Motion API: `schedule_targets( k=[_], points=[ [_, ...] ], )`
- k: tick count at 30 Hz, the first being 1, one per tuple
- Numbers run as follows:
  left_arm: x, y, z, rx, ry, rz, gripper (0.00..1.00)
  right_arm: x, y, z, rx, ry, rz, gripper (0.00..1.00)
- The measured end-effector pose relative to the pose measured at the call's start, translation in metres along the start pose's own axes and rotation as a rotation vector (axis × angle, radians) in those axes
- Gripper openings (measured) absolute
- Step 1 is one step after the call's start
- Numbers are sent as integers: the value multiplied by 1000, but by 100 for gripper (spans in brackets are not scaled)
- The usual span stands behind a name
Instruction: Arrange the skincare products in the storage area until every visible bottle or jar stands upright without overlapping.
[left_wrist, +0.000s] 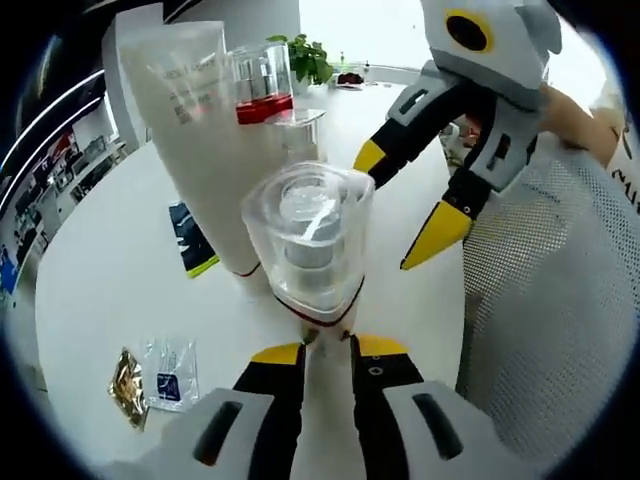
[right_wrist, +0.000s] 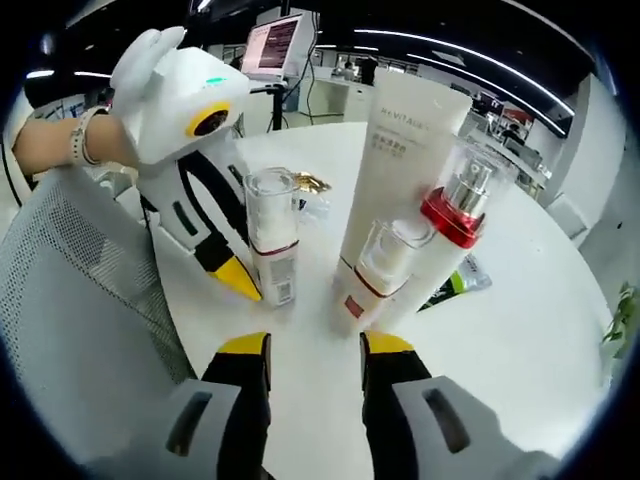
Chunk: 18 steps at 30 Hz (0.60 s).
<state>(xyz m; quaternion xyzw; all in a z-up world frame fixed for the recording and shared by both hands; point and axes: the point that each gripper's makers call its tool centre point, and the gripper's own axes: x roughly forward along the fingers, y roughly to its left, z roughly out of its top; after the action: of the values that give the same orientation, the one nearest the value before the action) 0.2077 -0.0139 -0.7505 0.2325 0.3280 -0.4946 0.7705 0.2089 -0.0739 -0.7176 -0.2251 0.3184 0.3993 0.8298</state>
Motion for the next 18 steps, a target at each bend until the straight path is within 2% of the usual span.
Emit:
schedule_targets(
  k=[2, 5, 9, 18],
  points=[
    [0, -3, 1, 0, -1, -6, 14, 0, -9, -1, -11, 8, -26, 33],
    [1, -2, 3, -3, 1, -7, 13, 1, -15, -3, 0, 21, -18, 32],
    [2, -1, 5, -9, 6, -7, 12, -1, -18, 3, 18, 11, -8, 30],
    [5, 2, 10, -37, 6, -7, 11, 7, -25, 1, -5, 68, 17, 25]
  ],
)
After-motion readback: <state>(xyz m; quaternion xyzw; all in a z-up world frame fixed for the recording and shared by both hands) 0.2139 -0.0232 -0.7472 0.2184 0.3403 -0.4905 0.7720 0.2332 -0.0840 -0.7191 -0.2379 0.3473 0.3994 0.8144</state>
